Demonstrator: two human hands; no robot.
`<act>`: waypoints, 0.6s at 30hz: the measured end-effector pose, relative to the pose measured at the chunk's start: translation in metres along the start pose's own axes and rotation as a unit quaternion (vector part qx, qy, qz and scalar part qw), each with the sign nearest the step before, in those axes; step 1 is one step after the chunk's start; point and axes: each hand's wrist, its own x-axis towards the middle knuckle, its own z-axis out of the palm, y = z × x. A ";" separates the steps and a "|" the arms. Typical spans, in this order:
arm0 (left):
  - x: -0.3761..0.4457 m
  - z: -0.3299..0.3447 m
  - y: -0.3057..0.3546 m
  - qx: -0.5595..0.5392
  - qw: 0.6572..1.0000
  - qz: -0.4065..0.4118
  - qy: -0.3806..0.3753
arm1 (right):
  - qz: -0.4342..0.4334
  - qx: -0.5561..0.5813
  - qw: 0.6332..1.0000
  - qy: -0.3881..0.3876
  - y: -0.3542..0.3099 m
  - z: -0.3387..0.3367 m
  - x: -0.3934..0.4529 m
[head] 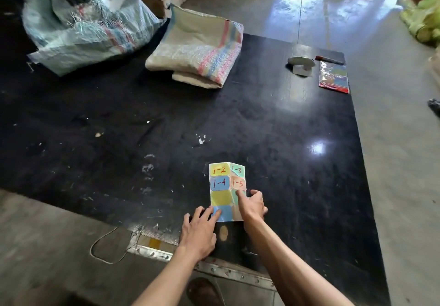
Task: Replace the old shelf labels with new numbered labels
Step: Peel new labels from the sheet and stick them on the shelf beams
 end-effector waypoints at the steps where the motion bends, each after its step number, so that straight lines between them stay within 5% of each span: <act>1: 0.000 0.000 0.000 0.000 1.000 0.000 -0.001 | 0.003 0.009 1.000 -0.005 -0.001 0.000 0.002; 9: -0.004 -0.005 -0.005 -0.012 1.000 0.007 -0.025 | 0.014 0.138 0.989 -0.057 -0.003 0.002 0.005; 18: -0.021 -0.003 -0.015 -0.034 0.998 0.001 -0.043 | -0.028 0.080 0.995 -0.048 -0.012 0.003 0.016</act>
